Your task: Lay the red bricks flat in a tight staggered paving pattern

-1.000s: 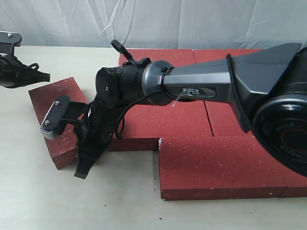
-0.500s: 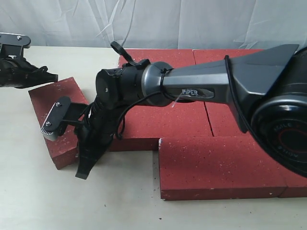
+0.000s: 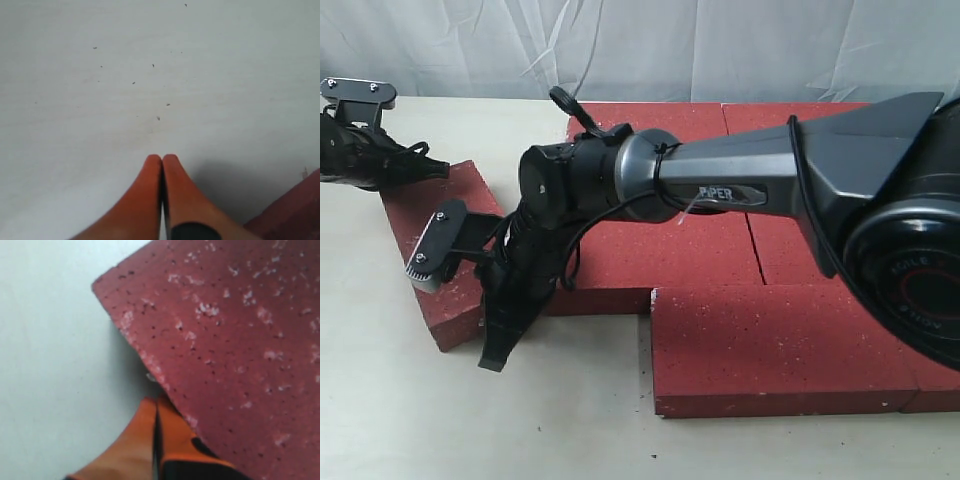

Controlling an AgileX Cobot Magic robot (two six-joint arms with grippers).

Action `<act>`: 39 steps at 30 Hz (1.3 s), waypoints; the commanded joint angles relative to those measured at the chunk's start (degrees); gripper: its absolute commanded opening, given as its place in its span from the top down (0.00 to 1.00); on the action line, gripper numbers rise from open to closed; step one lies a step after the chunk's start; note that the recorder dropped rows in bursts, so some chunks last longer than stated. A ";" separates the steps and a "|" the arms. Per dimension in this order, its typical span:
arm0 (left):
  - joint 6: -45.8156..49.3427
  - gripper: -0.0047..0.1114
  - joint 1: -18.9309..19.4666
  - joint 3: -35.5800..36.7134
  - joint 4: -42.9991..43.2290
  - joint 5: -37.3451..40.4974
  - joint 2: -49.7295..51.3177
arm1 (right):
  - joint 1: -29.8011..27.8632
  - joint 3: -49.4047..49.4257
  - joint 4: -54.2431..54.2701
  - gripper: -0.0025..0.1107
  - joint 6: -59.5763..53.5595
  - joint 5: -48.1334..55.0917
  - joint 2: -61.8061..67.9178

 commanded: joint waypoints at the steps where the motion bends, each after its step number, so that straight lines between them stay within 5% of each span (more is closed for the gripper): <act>1: 0.07 0.96 0.49 -0.13 -0.06 2.91 -0.48 | -0.07 -0.24 -4.06 0.99 -0.14 -5.35 -0.14; 14: 0.07 0.96 5.10 0.10 0.64 9.29 -3.67 | -0.40 -5.92 -11.86 0.99 0.55 -8.30 -0.11; 23: 0.07 0.96 5.10 0.40 1.05 11.43 -3.90 | -9.25 -5.92 -15.87 0.99 6.23 -12.60 0.10; 30: 0.07 0.96 5.10 0.40 1.75 11.22 -4.28 | -10.89 -5.92 -15.20 0.99 9.62 -10.95 -0.17; 35: 0.07 0.96 6.39 0.67 3.19 13.74 -8.55 | -10.89 -5.92 -14.69 0.99 11.45 -1.31 -3.77; 39: -0.04 0.96 6.89 1.96 3.04 10.74 -9.00 | -10.21 -5.92 -2.07 0.99 4.05 5.54 -4.74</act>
